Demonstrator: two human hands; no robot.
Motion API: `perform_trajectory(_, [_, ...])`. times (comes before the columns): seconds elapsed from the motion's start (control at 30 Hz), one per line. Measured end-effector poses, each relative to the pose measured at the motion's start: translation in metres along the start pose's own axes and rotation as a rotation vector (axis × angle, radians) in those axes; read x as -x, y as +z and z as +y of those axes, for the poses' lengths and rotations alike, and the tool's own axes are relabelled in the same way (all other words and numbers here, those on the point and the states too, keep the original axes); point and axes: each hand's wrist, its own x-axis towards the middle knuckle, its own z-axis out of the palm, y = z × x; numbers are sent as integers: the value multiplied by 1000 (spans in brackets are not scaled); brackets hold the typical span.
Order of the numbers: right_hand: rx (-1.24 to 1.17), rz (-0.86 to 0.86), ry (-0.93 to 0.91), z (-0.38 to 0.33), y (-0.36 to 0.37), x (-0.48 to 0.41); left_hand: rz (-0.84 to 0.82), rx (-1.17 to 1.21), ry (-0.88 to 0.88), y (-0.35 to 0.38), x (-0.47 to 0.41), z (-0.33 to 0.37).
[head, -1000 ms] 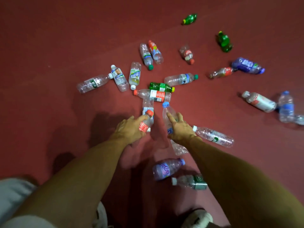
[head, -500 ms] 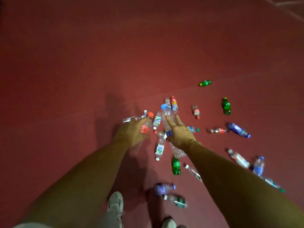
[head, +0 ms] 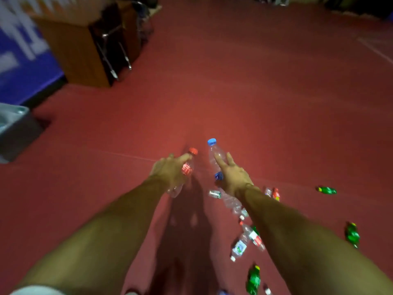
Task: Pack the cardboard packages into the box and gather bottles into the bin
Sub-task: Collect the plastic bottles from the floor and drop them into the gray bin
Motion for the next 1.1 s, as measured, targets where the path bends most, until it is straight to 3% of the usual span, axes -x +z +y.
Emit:
perform_trajectory(0.33, [52,-26,-292,-263,-8,-121,132,-37,-209,-117,18,-232])
perform_trajectory(0.73, [127,-89,-604,-500,2,-284,210,-125,-511,-198,-26,-448])
perform_trajectory(1.1, [253,-157,-844,-705,-27,-433,282,-52,-842,-288,-81,-624])
